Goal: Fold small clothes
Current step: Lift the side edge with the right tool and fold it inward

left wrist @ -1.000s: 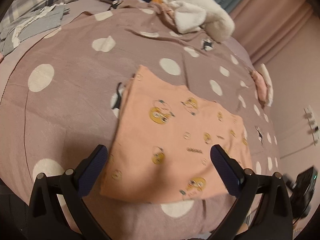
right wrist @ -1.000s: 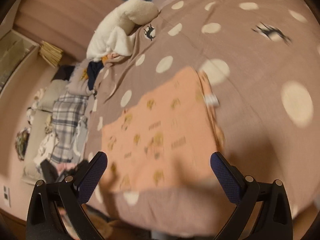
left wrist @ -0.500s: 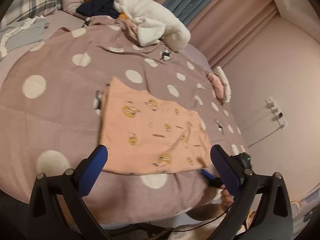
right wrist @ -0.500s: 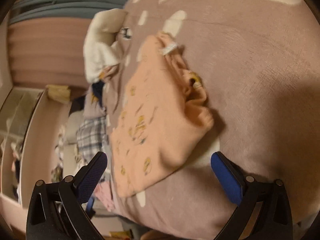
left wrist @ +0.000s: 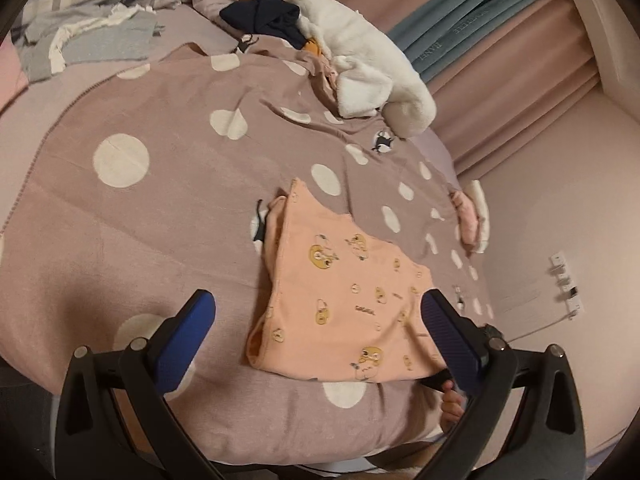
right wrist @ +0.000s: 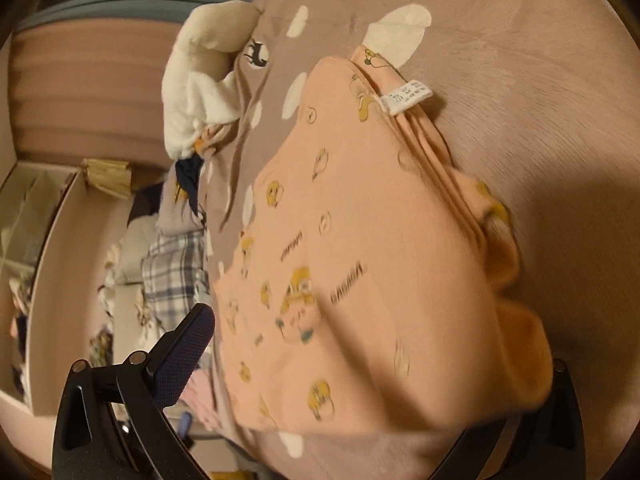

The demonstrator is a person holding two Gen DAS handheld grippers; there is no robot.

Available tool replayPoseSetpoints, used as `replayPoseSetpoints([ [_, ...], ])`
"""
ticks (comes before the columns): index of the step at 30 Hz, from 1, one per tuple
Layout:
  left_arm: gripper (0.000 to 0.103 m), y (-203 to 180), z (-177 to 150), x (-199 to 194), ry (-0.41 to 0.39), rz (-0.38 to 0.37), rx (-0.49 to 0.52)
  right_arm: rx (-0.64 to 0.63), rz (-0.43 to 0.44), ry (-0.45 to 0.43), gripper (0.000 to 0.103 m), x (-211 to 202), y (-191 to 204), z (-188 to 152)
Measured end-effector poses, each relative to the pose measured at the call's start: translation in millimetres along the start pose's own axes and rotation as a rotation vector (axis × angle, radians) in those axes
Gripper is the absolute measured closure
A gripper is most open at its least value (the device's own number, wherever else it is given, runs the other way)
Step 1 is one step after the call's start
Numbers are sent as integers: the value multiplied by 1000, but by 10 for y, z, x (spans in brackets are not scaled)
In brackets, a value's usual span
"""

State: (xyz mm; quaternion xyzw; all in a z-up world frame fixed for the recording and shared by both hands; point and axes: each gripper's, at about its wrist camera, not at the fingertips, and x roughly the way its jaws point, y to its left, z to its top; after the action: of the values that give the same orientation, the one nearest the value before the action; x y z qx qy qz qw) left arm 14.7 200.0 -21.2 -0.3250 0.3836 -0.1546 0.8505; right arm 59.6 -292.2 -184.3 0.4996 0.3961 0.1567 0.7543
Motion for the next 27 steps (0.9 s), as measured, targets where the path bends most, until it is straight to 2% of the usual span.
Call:
replayPoseSetpoints([
  [2,0,26,20,-10,-3,-2,-7,10,-3,13,0,5,7,29],
  [6,0,0,31,-22,-30,54,22,35,-4,-9,0,20,9,93],
  [8,0,-18,23,2,-19,61,37,17,-5,-18,1,44,31,124],
  [10,0,-10,14,41,3,64,36,-17,-46,-32,9,56,81,106],
  [11,0,-5,6,58,7,69,36,-61,-101,-41,24,54,124,72],
  [12,0,-4,6,75,9,78,36,-98,-149,-51,48,54,148,57],
  [14,0,-16,1,105,10,104,45,-170,-269,-76,81,50,152,29],
  [15,0,-19,1,120,13,109,47,-180,-279,-74,85,35,111,29],
  [18,0,-35,-2,164,26,110,51,-160,-250,-68,89,-25,20,59],
  [22,0,-81,-18,204,38,128,75,-246,-343,-96,90,3,186,6],
  [27,0,-79,-15,229,42,135,76,-304,-399,-123,90,1,331,-43],
])
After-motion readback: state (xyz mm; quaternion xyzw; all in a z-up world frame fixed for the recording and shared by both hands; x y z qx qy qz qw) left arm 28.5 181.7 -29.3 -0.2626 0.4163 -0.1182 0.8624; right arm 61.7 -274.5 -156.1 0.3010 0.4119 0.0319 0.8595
